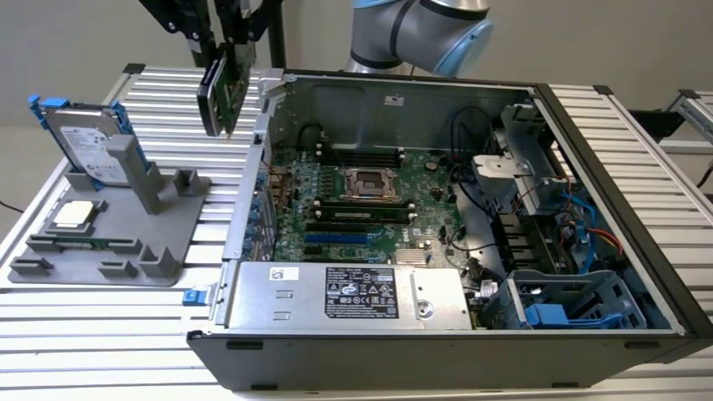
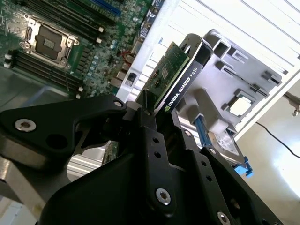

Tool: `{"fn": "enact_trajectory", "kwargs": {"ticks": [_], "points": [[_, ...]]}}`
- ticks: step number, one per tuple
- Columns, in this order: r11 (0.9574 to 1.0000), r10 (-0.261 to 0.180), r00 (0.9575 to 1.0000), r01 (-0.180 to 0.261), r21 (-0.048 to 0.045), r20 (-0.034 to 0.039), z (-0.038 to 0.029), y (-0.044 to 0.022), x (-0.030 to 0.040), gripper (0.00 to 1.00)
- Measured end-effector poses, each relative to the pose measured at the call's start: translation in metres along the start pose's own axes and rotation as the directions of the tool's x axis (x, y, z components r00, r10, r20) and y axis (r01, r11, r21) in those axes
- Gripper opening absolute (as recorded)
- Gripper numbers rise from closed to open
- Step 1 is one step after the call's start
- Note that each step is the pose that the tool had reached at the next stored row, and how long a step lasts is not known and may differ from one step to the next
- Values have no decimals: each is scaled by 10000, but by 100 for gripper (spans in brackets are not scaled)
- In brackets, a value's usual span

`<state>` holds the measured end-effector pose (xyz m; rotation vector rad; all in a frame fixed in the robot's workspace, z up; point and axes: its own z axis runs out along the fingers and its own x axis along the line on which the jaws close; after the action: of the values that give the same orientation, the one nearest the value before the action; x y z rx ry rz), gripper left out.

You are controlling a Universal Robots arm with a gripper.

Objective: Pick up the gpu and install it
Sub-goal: 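Pick up the gpu and move the gpu toward the slot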

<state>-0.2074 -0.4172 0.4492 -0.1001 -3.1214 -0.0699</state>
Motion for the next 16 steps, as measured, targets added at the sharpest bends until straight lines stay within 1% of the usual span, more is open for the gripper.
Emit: {"fn": "enact_trajectory", "kwargs": {"ticks": [9, 16], "points": [[10000, -1, 10000, 1, 0, 0, 1, 15, -1, 0], [10000, 1, 10000, -1, 0, 0, 0, 18, -30, 0]]}}
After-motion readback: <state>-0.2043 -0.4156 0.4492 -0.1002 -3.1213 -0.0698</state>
